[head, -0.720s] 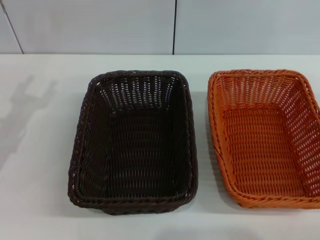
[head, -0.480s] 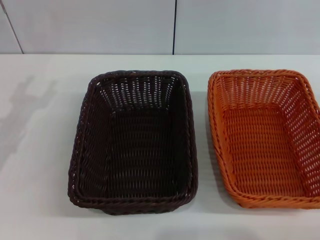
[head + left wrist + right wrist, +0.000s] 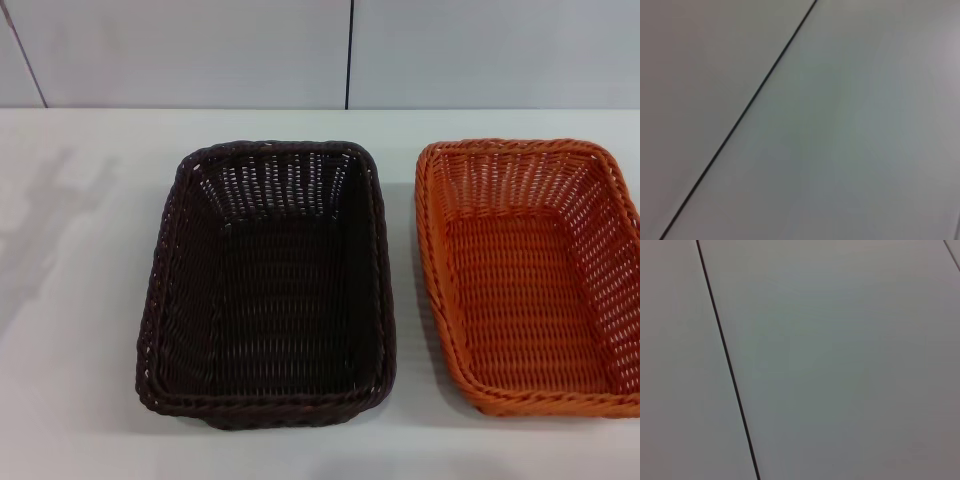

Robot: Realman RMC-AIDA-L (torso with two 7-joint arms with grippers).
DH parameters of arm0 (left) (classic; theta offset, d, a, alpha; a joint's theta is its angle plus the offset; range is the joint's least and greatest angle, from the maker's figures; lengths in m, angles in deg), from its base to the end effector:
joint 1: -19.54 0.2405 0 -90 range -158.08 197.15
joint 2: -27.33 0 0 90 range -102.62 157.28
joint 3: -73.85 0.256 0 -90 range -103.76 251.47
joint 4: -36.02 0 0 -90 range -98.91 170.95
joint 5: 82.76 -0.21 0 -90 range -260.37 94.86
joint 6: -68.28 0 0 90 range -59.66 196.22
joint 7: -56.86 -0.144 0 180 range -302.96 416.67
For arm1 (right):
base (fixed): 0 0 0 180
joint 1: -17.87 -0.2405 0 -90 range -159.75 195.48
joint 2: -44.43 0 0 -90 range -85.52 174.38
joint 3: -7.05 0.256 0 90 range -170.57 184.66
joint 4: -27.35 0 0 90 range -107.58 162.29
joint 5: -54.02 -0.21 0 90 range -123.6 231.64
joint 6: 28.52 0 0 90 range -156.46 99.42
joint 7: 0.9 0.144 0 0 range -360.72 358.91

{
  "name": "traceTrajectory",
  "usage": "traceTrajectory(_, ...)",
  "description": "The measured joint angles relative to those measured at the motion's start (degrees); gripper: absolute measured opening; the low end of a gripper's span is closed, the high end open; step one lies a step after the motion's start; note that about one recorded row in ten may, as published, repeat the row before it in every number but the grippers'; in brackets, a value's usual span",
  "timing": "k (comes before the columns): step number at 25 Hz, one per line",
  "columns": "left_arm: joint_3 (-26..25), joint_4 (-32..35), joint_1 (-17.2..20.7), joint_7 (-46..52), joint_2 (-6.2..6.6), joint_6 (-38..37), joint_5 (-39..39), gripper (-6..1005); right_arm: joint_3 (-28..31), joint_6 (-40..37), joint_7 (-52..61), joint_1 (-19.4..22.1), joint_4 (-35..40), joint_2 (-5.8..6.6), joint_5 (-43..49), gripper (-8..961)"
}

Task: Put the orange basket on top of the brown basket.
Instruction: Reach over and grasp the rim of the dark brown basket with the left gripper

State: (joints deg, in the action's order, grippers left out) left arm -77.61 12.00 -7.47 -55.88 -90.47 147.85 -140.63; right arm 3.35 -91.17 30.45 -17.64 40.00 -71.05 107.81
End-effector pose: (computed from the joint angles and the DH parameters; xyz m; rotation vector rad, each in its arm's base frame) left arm -0.3003 0.3597 0.1123 -1.5068 -0.6652 -1.4119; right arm 0.3537 0.3895 0.1365 -1.0786 0.6210 0.9046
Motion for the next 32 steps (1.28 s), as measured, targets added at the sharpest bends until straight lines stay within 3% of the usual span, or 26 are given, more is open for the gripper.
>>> traceTrajectory(2,0.16,-0.64,-0.49,1.23,0.09,-1.82,-0.17,838,0.0,0.02,0.02,-0.05,0.0,-0.03,-0.01,585)
traceTrajectory(4,2.64,-5.21,-2.14,8.38,0.53,-10.41,-1.38,835,0.0,0.04,0.02,-0.1,0.0,-0.07,-0.05,585)
traceTrajectory(7,9.02,-11.34,-3.08,16.03,2.41,-17.32,-4.71,832,0.0,0.06,0.03,-0.12,0.0,-0.12,-0.14,585)
traceTrajectory(8,11.49,-13.54,-3.45,19.66,3.55,-19.43,-6.3,831,0.0,0.08,0.03,-0.07,0.0,-0.13,-0.24,585)
traceTrajectory(9,16.21,-17.35,-4.15,28.61,6.15,-23.38,-10.82,830,0.03,0.08,0.03,0.02,-0.1,-0.19,-0.64,585)
traceTrajectory(10,16.21,-17.35,-4.15,28.61,6.15,-23.38,-10.82,829,0.03,0.08,0.03,0.02,-0.1,-0.19,-0.64,585)
traceTrajectory(11,20.42,-20.29,-5.17,38.24,9.45,-25.15,-16.44,828,0.07,0.09,0.03,0.21,-0.22,-0.23,-0.9,585)
traceTrajectory(12,22.3,-21.48,-5.77,43.4,11.15,-25.21,-19.91,827,0.09,0.08,0.03,0.34,-0.23,-0.24,-0.95,585)
traceTrajectory(13,22.3,-21.48,-5.77,43.4,11.15,-25.21,-19.91,826,0.1,0.08,0.03,0.47,-0.25,-0.26,-1.14,585)
traceTrajectory(15,25.53,-23.91,-7.17,53.08,14.37,-23.67,-27.41,824,0.09,0.09,0.03,0.6,-0.27,-0.28,-1.34,585)
traceTrajectory(16,28.03,-26.83,-8.95,62.41,17.34,-19.26,-36.28,823,0.1,0.09,0.03,0.86,-0.27,-0.31,-1.68,585)
traceTrajectory(17,28.03,-26.83,-8.95,62.41,17.34,-19.26,-36.28,822,0.1,0.09,0.03,0.86,-0.27,-0.31,-1.68,585)
traceTrajectory(19,28.57,-32.56,-11.42,73.56,19.01,-10.48,-48.81,819,0.09,0.09,0.02,1.15,-0.27,-0.17,-1.91,585)
traceTrajectory(20,28.57,-32.56,-11.42,73.56,19.01,-10.48,-48.81,818,0.09,0.09,0.02,1.15,-0.27,-0.17,-1.91,585)
traceTrajectory(21,28.32,-38.62,-12.3,79.93,18.35,-5.58,-57.69,817,0.13,0.09,0.02,1.25,-0.27,-0.05,-2.16,585)
traceTrajectory(23,28.32,-40.98,-12.5,82.1,17.77,-3.83,-60.98,815,0.16,0.09,0.02,1.28,-0.27,-0.02,-2.22,585)
traceTrajectory(25,28.31,-46.77,-13.32,87.39,15.76,1.83,-69.96,813,0.39,0.11,-0.18,1.31,-0.26,0.06,-2.26,585)
traceTrajectory(28,28.26,-52.36,-14.55,92.11,12.21,8.29,-79.15,810,0.77,0.14,-0.33,1.28,-0.19,0.11,-2.28,584)
traceTrajectory(29,28.24,-55.74,-14.93,94.39,8.94,11.52,-85.13,809,0.8,0.16,-0.37,1.21,-0.14,0.21,-2.29,584)
traceTrajectory(30,28.24,-55.74,-14.93,94.39,8.94,11.52,-85.13,808,0.8,0.16,-0.37,1.21,-0.14,0.21,-2.29,584)
traceTrajectory(31,28.24,-58.06,-15.21,95.44,5.99,13.36,-89.77,807,0.8,0.17,-0.39,1.09,-0.11,0.34,-2.28,584)
traceTrajectory(32,28.21,-58.58,-15.34,95.75,4.84,13.85,-91.53,806,0.8,0.17,-0.39,1.03,-0.13,0.43,-2.29,584)
